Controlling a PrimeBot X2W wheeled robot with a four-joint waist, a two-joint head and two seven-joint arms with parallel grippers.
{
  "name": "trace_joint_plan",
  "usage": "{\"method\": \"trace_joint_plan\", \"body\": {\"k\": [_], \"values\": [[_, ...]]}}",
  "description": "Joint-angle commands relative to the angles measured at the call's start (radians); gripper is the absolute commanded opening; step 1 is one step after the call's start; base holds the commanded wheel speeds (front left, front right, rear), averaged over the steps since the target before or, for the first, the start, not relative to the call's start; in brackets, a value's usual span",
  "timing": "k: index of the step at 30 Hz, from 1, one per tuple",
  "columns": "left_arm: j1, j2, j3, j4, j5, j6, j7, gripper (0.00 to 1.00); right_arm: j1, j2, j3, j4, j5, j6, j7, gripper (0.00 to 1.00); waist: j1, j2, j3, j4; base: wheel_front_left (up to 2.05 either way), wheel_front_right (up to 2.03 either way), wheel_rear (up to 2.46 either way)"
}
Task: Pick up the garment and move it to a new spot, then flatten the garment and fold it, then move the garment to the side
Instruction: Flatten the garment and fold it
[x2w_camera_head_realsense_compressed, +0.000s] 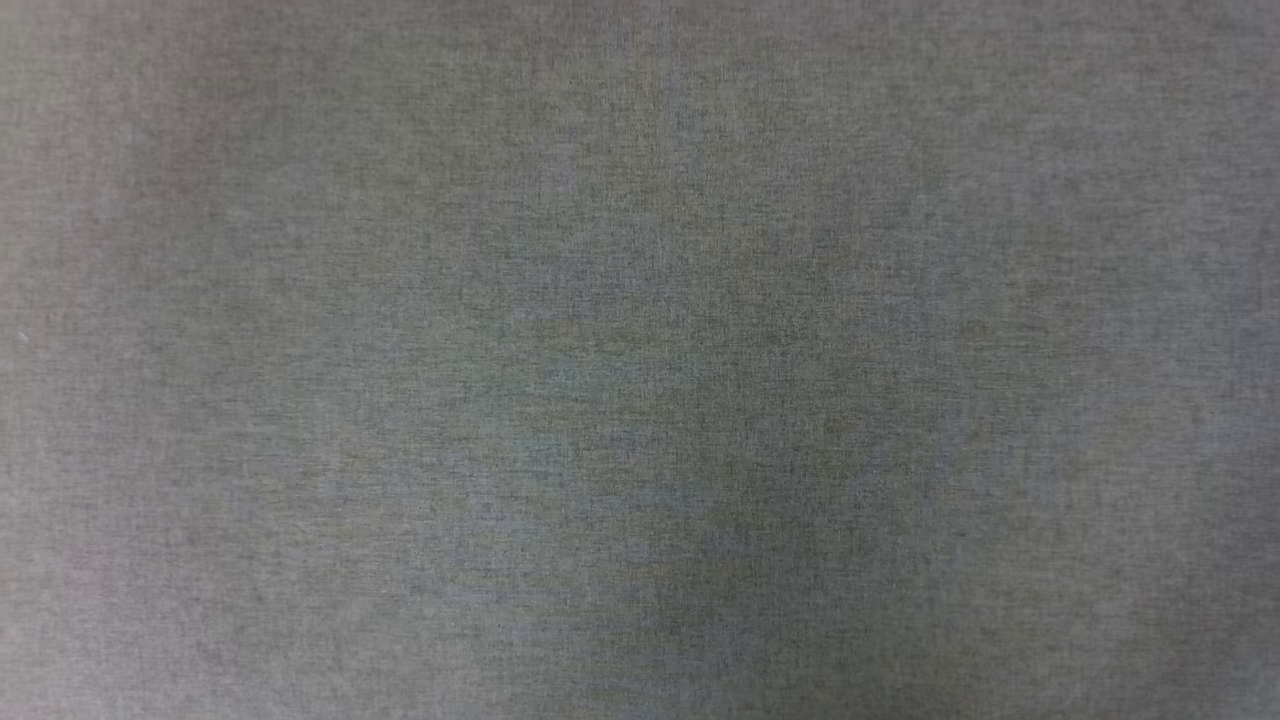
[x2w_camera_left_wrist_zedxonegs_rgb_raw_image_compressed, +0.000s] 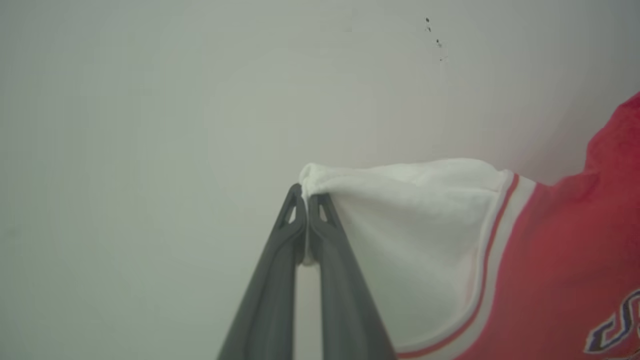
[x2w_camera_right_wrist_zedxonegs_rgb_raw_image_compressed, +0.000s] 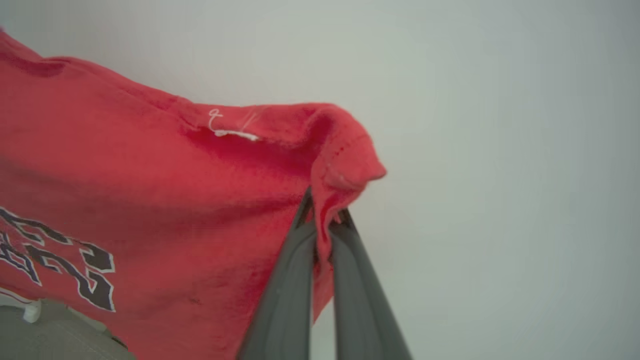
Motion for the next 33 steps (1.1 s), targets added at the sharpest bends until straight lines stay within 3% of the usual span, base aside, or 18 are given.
{"method": "trace_joint_plan", "body": {"k": [1,12,21,24,33], "values": [[0.028,-0.007,-0.005,0.014,-0.007,-0.003,-0.013,0.0,0.019,0.009,0.017,0.018,0.014,-0.001,-0.013,0.0,-0.0001,0.0,0.011,0.001,0.0,0.0,0.0],[0.266,-0.033,-0.057,0.107,-0.058,-0.039,-0.107,0.0,0.234,0.036,0.15,0.114,0.105,-0.001,-0.124,0.0,-0.0001,0.0,-0.013,0.01,0.0,0.0,0.0],[0.656,-0.001,-0.067,0.043,-0.149,-0.029,-0.162,0.0,0.541,0.015,0.254,0.056,0.21,-0.001,-0.204,0.0,-0.0001,0.0,-0.121,0.007,0.0,0.0,0.0],[0.806,0.01,-0.082,-0.021,-0.166,0.002,-0.167,0.0,0.649,-0.008,0.291,0.017,0.235,-0.001,-0.212,0.0,-0.0001,0.0,-0.171,0.01,0.0,0.0,0.0],[1.222,0.117,-0.14,-0.282,-0.232,0.127,-0.115,0.0,0.919,-0.107,0.391,-0.109,0.308,-0.001,-0.192,0.0,-0.0001,0.0,-0.32,0.008,0.0,0.0,0.0]]}}
